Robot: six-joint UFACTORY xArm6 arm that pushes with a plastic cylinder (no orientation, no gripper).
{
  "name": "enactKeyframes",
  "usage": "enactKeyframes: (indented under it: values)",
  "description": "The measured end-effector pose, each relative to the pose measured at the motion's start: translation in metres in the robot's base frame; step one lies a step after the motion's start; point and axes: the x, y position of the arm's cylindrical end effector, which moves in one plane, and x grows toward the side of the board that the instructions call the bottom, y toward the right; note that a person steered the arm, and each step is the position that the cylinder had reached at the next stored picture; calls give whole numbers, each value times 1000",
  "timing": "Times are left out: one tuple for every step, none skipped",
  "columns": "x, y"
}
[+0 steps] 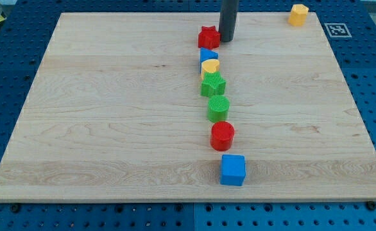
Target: Push the red star down a bit
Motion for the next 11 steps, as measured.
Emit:
enactKeyframes:
  values:
    - [18, -1]
    - [33, -2]
    - [33, 2]
    - [7, 13]
    - [-25, 14]
    - [-28, -4]
    - [-26, -29]
    - [-20, -39]
    - [-8, -42]
    - [-20, -42]
    - [-40, -2]
